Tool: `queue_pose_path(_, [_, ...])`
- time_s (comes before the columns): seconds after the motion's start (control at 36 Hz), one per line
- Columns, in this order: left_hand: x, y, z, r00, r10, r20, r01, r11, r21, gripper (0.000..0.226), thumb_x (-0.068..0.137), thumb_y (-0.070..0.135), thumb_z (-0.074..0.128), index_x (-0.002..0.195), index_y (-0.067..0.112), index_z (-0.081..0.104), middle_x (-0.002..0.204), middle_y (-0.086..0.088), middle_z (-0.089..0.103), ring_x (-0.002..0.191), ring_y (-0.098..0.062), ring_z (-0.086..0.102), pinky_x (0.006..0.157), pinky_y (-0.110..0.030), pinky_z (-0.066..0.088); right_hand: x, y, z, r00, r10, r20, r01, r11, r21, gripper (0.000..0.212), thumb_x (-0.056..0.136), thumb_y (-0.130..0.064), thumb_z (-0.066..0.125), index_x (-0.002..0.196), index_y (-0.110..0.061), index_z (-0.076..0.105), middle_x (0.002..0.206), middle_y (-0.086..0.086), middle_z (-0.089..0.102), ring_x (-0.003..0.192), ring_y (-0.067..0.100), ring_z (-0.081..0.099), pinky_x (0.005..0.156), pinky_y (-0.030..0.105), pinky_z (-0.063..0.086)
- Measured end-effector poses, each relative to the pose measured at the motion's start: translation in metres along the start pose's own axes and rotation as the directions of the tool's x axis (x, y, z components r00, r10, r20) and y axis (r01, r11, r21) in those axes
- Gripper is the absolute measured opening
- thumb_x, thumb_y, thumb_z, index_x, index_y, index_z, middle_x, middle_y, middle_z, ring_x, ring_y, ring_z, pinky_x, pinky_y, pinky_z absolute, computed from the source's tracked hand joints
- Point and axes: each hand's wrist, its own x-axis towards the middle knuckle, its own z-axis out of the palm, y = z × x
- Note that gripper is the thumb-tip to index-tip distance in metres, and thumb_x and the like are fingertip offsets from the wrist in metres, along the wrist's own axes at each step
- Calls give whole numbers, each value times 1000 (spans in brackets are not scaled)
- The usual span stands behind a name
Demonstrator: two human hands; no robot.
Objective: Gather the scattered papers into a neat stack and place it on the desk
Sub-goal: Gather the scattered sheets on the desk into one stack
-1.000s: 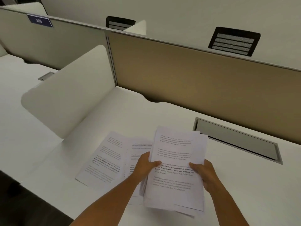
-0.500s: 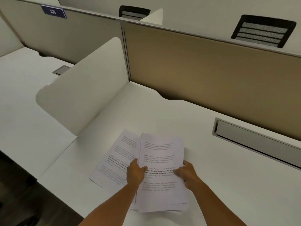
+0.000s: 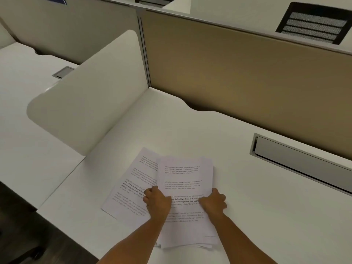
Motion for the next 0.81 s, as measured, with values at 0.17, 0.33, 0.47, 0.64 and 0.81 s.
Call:
queue_pose_path(0.17, [6, 2, -5, 998, -1, 61, 3, 999, -32, 68, 78, 31, 78, 132, 8, 43, 130, -16, 46, 115, -30, 54, 96, -42, 53, -4, -6, 6, 1000, 25, 5, -25, 1000, -10, 69, 81, -14, 72, 139, -11, 35, 142, 18, 29, 128, 39, 33, 100, 40, 40])
queue_pose_path(0.33, [12, 5, -4, 996, -33, 87, 42, 994, -100, 71, 76, 28, 81, 131, 7, 41, 125, -15, 58, 115, -33, 59, 98, -49, 51, -1, 0, 3, 997, 0, 82, -18, 975, 222, 66, 79, -6, 73, 132, -7, 34, 128, 17, 45, 95, 27, 54, 82, 36, 54])
queue_pose_path(0.47, [11, 7, -3, 987, -55, 151, 83, 978, -189, 57, 83, 20, 75, 124, 13, 36, 123, -12, 63, 111, -32, 62, 103, -48, 43, 5, 6, 5, 987, 64, 148, -114, 928, 355, 56, 77, 0, 71, 126, 4, 44, 110, 16, 64, 94, 27, 64, 78, 31, 54])
queue_pose_path(0.64, [8, 3, -11, 963, 62, 264, 74, 876, -477, 51, 82, 4, 76, 124, 11, 48, 119, -9, 66, 93, -24, 68, 81, -35, 60, 10, 19, 6, 981, 52, 185, -121, 916, 382, 50, 75, 3, 74, 123, 10, 60, 114, 23, 68, 102, 33, 66, 94, 41, 56])
queue_pose_path(0.81, [2, -1, -28, 890, 221, 398, 53, 817, -574, 34, 87, 1, 69, 120, 7, 67, 111, -9, 74, 96, -24, 72, 84, -40, 60, 1, 27, 0, 989, 34, 142, -94, 894, 438, 38, 76, 4, 74, 113, 9, 66, 104, 20, 71, 98, 37, 68, 94, 48, 56])
